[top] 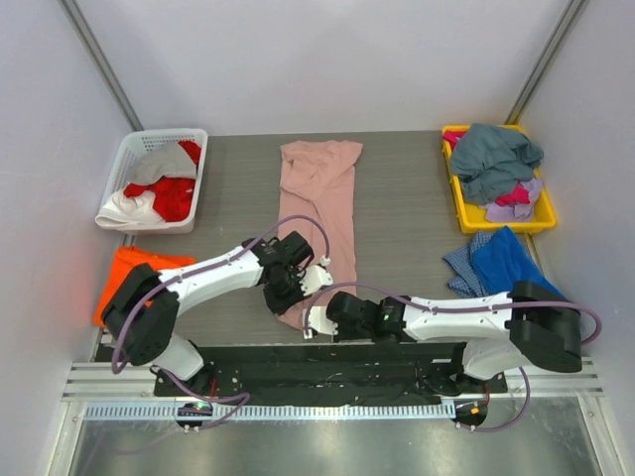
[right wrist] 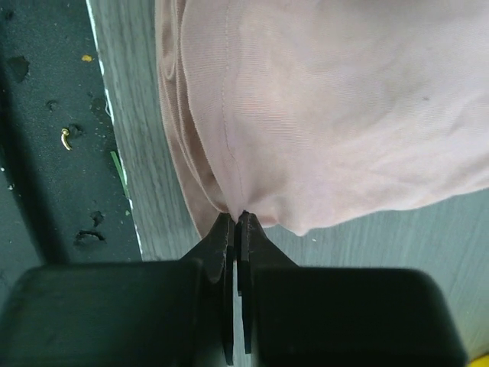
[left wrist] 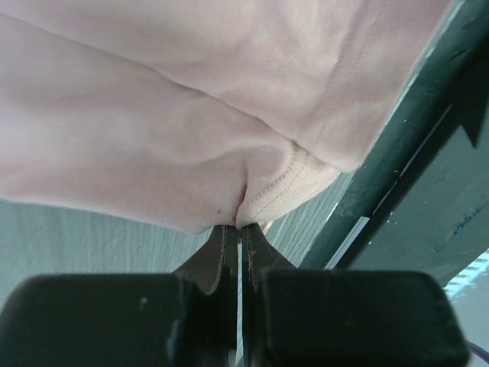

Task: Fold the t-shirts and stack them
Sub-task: Grab the bottom of the folded rectangular tshirt with both arms, then fold the folded rectangular tshirt in 1/3 of the way

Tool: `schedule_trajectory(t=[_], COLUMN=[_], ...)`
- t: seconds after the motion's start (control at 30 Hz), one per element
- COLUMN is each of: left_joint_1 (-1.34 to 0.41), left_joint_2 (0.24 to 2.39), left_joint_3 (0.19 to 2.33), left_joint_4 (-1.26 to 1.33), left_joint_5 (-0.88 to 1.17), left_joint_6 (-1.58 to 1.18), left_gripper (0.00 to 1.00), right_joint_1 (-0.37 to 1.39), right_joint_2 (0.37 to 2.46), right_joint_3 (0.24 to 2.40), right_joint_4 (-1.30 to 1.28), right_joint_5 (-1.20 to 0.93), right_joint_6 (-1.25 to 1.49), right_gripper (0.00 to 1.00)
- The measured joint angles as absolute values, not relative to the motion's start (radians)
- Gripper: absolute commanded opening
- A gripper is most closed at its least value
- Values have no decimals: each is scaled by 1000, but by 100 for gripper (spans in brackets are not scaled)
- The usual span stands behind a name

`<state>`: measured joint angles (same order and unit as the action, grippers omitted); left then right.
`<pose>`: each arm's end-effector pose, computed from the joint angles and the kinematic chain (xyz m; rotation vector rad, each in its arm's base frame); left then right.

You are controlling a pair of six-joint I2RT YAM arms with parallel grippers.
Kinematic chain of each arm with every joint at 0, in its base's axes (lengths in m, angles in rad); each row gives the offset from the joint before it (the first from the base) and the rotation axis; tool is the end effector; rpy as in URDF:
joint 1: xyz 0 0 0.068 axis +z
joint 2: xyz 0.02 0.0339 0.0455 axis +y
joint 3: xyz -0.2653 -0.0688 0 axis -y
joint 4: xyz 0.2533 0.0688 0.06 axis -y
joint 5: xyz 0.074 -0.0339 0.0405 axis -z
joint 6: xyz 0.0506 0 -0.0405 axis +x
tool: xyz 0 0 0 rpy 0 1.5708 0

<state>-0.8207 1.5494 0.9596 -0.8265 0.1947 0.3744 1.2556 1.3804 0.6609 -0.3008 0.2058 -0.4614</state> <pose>0.1818 -0.2095 0.1655 1.7155 2.4802 -0.3388 0.0918 0.2482 0.1469 -1.8865 1.7276 0.0358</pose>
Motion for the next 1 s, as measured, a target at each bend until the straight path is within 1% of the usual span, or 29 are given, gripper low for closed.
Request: schedule_trajectory(t=[0.2,0.33,0.57,0.77,0.87,1.0], left_joint_1=[-821,-821,-805,-719,-669,-617], left_joint_2=[1407,1375,1374,1388,1424,1524], left_joint_3=[961,970,976,1005,1045,1140], left_joint_4=[-826,-827,-820,-809,-798,-791], left_joint_5=[184,164,108,94,98,110], left_joint_6=[373,373,376,409,432,461], left_gripper=[0,0,0,0,0,0], right_joint_1=[1249,1229,1147,1059,1021,976], right_joint_2=[1312,1291,1268,1254,1258,1289], right_joint_3=[706,739,761,785,807,859], right_joint_4=[-337,-340,-341,-344,-346,-345], right_joint_5=[228,248,265,270,271,265], right_joint_6=[-457,-471,-520,-552,-566,-581], right_gripper=[1,1,1,1,1,1])
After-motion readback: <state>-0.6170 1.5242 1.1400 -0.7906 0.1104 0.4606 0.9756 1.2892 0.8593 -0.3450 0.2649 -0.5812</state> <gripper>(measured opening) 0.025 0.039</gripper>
